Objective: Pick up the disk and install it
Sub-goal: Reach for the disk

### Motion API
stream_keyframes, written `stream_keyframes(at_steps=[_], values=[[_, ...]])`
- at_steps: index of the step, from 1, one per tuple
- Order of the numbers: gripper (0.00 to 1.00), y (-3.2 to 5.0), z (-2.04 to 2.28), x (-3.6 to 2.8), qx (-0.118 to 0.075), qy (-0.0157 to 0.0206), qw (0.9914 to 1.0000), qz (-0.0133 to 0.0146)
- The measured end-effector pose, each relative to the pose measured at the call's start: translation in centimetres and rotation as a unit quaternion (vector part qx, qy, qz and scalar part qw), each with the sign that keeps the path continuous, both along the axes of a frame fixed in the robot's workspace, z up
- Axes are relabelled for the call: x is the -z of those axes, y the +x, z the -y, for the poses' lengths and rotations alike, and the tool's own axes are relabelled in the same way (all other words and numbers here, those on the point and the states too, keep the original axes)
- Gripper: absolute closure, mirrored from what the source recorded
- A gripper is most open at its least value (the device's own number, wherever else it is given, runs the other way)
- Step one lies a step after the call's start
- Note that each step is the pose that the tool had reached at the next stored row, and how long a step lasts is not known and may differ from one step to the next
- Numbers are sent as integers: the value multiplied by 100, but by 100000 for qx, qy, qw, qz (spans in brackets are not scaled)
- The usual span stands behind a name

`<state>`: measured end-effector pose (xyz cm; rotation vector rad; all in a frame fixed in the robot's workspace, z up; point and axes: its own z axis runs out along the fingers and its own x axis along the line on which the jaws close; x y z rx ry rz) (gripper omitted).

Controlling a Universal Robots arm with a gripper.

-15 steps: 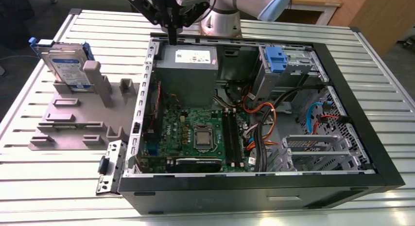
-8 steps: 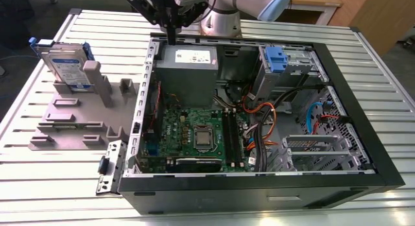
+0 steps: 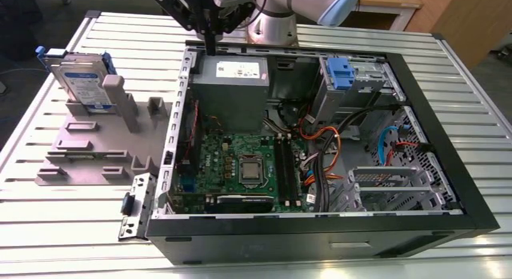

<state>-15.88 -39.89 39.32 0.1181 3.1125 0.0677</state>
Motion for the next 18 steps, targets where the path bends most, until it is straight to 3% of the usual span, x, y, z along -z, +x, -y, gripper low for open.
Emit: stream_keyframes(at_steps=[18], values=[[89, -46, 0, 1, -5, -3, 100000, -1]])
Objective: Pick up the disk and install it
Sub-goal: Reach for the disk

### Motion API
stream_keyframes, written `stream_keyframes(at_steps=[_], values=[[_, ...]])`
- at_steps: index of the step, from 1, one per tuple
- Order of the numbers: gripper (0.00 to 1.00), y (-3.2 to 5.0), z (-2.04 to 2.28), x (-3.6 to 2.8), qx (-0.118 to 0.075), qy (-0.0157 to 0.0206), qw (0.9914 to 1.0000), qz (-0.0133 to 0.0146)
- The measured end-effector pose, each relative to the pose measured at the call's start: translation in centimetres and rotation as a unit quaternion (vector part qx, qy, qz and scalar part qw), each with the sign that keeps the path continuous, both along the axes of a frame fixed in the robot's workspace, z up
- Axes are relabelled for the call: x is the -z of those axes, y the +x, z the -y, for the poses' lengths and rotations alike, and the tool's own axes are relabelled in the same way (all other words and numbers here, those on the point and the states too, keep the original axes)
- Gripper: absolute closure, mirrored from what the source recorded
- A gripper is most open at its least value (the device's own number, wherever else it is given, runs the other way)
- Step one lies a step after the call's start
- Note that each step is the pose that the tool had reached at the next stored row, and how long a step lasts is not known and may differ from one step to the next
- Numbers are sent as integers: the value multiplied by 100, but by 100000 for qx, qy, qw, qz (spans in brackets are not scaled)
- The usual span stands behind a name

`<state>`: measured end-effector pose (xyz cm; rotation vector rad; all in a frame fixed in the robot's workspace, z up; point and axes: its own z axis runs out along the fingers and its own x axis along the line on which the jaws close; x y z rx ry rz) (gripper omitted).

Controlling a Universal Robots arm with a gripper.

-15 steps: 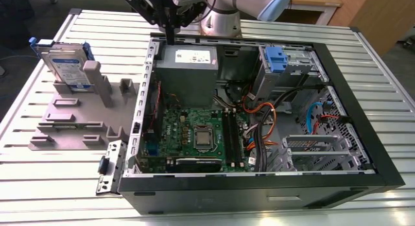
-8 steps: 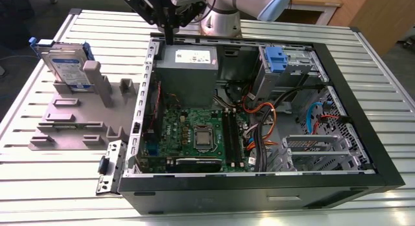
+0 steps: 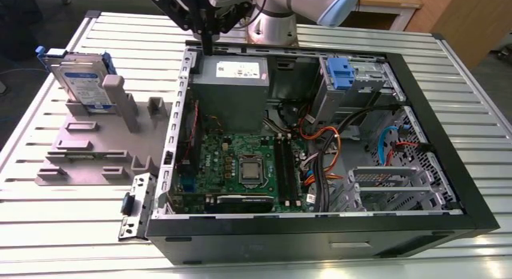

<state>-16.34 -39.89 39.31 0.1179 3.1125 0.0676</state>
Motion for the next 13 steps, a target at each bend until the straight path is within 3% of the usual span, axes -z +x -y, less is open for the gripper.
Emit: stream_keyframes(at_steps=[13], values=[[89, -37, 0, 1, 1, -1, 100000, 0]])
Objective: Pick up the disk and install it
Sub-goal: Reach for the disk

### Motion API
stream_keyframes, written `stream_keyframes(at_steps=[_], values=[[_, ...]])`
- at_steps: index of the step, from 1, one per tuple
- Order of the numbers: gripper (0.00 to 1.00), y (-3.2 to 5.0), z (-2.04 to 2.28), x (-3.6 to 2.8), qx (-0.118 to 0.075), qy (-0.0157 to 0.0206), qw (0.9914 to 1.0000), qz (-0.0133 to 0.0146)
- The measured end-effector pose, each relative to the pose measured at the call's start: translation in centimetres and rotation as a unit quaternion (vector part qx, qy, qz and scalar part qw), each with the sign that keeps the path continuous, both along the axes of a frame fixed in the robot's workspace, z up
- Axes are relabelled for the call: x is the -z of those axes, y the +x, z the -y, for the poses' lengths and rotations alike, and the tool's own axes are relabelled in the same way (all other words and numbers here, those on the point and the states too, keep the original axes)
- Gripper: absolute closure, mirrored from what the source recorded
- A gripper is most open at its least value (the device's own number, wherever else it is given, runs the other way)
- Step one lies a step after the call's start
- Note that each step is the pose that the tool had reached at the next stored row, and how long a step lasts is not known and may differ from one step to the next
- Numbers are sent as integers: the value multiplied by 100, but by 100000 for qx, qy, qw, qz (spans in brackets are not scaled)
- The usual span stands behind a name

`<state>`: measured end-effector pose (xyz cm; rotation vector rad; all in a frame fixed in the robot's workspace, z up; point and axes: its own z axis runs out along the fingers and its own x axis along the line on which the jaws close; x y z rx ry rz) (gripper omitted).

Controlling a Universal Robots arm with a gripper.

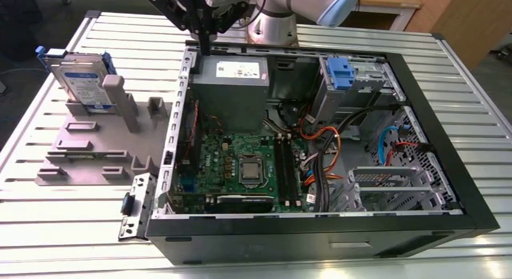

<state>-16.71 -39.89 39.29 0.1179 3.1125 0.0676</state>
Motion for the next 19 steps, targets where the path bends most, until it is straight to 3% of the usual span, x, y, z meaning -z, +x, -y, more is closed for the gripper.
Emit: stream_keyframes(at_steps=[19], values=[[89, -60, 0, 17, 1, 0, 100000, -89]])
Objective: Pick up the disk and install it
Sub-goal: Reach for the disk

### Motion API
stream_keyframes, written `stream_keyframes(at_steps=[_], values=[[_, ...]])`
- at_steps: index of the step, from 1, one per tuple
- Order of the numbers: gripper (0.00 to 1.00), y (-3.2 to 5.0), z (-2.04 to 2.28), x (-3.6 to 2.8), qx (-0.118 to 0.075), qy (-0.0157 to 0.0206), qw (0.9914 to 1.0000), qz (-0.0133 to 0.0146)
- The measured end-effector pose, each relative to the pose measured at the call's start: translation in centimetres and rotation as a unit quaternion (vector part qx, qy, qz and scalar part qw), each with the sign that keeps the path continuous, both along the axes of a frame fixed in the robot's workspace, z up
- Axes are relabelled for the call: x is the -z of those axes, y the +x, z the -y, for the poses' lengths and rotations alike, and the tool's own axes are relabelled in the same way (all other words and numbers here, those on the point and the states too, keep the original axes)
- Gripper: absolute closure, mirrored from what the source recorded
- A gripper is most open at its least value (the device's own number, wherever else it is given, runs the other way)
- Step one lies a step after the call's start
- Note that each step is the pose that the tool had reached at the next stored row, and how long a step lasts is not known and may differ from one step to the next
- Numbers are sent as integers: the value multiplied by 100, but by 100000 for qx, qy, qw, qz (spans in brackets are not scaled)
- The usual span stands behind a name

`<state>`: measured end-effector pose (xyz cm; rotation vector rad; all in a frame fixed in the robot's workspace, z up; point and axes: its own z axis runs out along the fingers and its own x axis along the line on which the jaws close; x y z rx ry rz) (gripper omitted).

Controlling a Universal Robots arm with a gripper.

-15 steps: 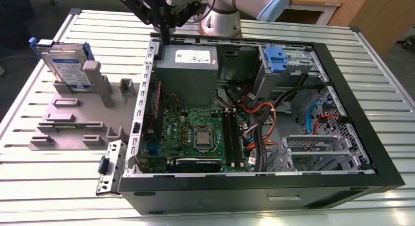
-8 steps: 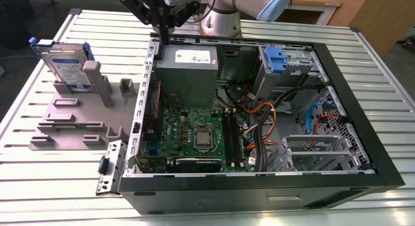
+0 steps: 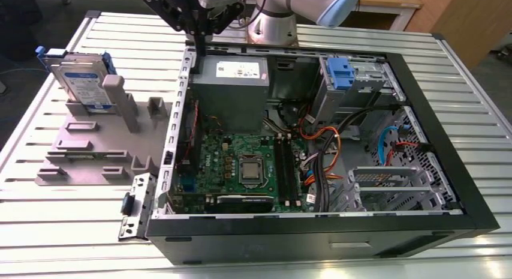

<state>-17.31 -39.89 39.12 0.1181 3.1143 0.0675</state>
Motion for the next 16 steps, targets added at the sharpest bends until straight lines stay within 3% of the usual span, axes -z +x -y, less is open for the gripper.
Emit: stream_keyframes(at_steps=[14, 16], values=[[89, -49, 0, 10, 1, 0, 100000, -39], [89, -103, 0, 33, 2, 0, 100000, -261]])
